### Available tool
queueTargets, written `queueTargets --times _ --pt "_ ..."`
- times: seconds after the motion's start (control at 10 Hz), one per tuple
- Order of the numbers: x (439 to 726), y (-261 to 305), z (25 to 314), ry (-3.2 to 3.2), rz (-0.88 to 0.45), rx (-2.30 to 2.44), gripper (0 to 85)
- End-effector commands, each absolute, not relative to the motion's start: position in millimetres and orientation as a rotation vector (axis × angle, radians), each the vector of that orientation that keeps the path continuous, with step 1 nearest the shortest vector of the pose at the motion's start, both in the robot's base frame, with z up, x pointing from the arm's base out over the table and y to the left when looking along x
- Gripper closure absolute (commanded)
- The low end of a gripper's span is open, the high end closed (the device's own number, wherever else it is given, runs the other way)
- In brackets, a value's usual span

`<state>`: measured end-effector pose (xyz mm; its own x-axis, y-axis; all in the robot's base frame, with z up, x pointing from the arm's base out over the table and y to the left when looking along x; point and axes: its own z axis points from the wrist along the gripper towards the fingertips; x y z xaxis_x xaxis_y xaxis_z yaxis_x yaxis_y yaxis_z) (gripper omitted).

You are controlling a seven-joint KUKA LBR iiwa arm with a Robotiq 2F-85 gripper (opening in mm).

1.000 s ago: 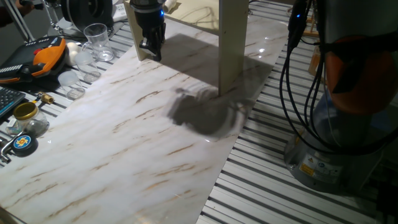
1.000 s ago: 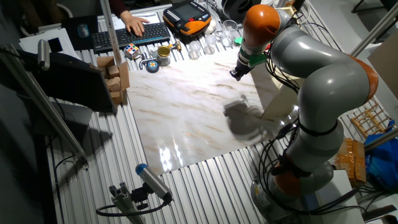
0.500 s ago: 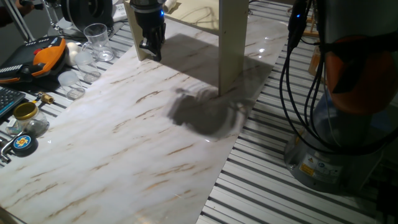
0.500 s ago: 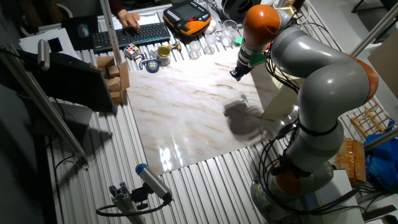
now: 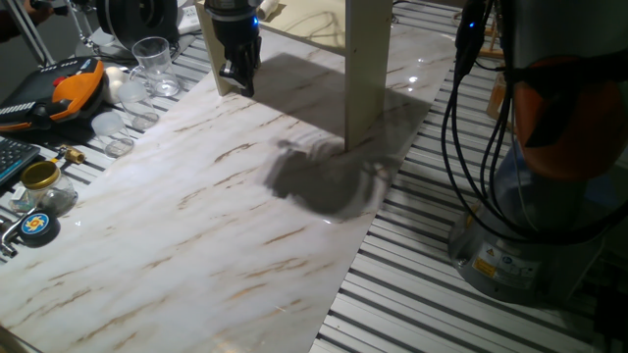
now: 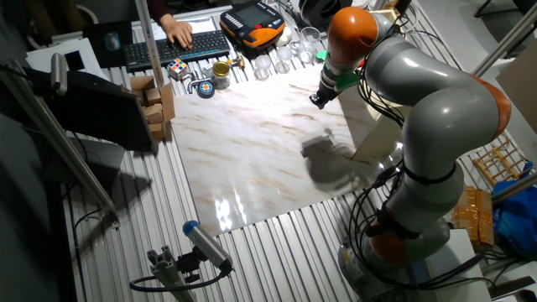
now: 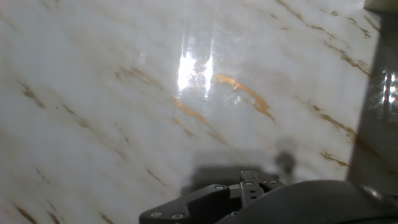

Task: Put the object on the shelf

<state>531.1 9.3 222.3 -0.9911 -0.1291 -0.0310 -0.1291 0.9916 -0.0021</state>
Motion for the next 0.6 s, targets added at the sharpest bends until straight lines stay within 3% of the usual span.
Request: queueTargets --times 0.0,0.5 --pt "531.2 9.4 222.4 3.104 0.002 -0.201 85.0" --pt "531.8 8.8 223.1 3.108 0.002 -0.209 85.0"
